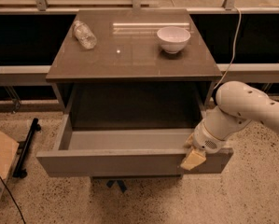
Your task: Open top drawer
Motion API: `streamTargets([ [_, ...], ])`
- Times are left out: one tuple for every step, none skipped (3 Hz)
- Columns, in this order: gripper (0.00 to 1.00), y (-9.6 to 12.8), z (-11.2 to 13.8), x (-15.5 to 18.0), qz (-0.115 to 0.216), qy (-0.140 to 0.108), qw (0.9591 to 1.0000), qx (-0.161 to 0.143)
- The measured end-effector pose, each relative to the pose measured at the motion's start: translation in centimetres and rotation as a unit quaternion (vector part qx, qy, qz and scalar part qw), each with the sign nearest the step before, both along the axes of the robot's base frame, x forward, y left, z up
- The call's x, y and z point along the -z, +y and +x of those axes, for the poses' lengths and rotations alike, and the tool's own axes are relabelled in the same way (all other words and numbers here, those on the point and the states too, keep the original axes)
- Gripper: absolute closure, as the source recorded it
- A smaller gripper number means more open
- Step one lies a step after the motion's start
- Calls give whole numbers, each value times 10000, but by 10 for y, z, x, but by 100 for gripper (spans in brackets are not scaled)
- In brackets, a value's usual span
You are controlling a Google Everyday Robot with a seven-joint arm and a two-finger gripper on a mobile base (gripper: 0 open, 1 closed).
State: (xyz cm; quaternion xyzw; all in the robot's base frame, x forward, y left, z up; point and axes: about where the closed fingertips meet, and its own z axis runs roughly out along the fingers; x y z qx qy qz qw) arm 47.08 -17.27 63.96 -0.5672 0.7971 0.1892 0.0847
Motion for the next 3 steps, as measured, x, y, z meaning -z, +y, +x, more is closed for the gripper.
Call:
streamTargets([
  [60,0,1,0,0,0,10000,0],
  [30,-3,-12,4,43,117,9998,131],
  [7,-3,-12,2,43,117,9998,131],
])
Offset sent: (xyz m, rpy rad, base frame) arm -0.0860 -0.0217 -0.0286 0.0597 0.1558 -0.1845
